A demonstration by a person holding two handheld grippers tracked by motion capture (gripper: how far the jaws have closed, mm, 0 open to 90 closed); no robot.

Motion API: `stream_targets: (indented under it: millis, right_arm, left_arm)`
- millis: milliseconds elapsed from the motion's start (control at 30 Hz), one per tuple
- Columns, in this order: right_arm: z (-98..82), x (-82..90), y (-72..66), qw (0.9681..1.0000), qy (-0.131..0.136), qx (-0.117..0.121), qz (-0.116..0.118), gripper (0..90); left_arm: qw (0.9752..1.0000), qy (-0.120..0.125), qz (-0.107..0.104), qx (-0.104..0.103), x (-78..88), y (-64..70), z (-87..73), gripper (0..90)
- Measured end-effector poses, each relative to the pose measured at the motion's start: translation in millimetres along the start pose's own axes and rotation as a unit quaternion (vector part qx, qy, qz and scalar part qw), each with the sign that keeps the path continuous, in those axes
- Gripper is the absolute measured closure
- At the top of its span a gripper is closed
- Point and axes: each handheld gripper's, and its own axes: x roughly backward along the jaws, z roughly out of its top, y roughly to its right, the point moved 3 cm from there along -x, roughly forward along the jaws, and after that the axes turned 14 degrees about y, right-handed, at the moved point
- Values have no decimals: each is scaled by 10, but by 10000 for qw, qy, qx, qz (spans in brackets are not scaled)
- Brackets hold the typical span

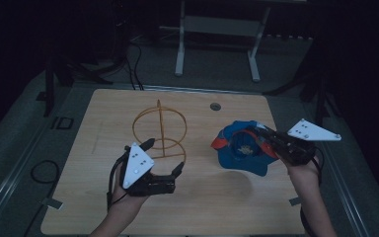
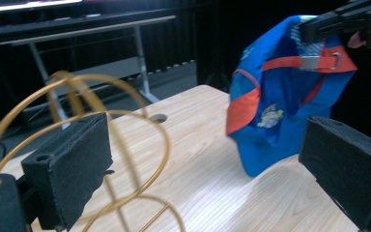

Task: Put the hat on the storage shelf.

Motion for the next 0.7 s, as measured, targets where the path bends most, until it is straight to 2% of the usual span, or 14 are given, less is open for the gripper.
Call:
stream_targets:
  millis: [67, 133, 267, 367, 467, 700]
  right_arm:
    - [13, 2, -18, 10000, 19, -4, 33, 880]
    - [26, 4, -34, 10000, 36, -24, 57, 880]
    - [36, 10, -48, 10000, 55, -23, 77, 880]
    - [33, 16, -51, 9999, 49, -44, 94, 880]
    - [29, 13, -62, 9999, 32, -42, 113, 880]
    - [12, 1, -91, 9998, 44, -55, 186, 880]
  left_arm:
    - [10000, 8, -80, -58, -89, 55, 33, 47]
    - [9996, 45, -275, 53, -193, 111, 58, 47]
    - [9984, -29, -562, -87, -395, 239, 74, 48]
    - [9970, -75, -763, -57, -534, 322, 86, 71]
    - [9959, -89, -894, -126, -694, 396, 100, 140]
    - [9949, -162, -985, -158, -1014, 482, 101, 163]
